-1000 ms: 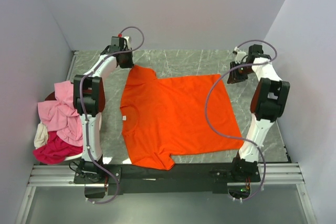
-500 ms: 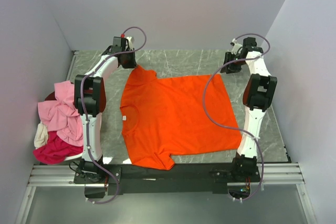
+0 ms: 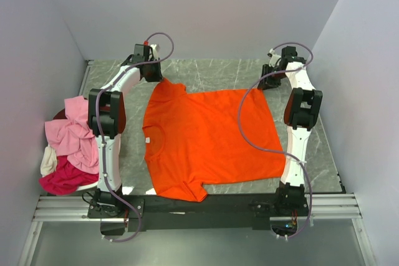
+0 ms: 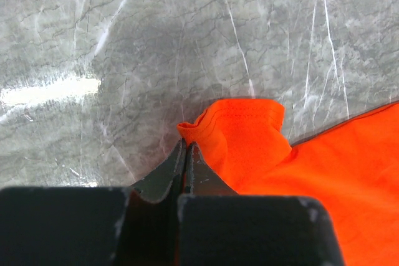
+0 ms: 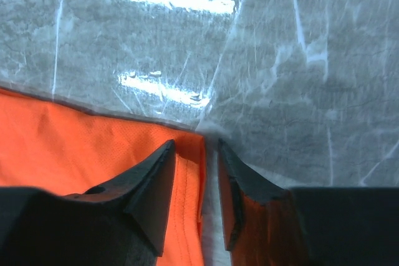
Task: Fold and stack the t-shirts
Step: Flatten the tshirt out
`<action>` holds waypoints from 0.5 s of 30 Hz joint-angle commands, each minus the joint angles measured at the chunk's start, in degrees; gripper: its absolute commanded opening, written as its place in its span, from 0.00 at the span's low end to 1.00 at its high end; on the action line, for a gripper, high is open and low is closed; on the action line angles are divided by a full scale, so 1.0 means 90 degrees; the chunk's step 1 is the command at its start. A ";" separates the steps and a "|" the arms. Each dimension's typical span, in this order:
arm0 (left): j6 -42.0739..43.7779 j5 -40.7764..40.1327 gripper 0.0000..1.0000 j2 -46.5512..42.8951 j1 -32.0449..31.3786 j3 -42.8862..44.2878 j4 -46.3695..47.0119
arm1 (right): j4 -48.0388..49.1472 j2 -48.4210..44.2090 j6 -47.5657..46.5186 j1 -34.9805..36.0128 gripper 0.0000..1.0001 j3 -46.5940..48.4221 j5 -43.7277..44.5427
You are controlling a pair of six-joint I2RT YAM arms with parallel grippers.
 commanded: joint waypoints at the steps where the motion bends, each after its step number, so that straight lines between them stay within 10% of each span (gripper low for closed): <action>1: -0.0056 0.0143 0.00 -0.0394 -0.0009 0.0062 0.0058 | -0.0262 0.0136 -0.0081 0.0075 0.39 0.0213 0.0044; 15: -0.0076 0.0173 0.00 -0.0414 -0.0009 0.0004 0.0096 | -0.0389 -0.0079 -0.0276 0.0104 0.30 -0.0051 -0.0093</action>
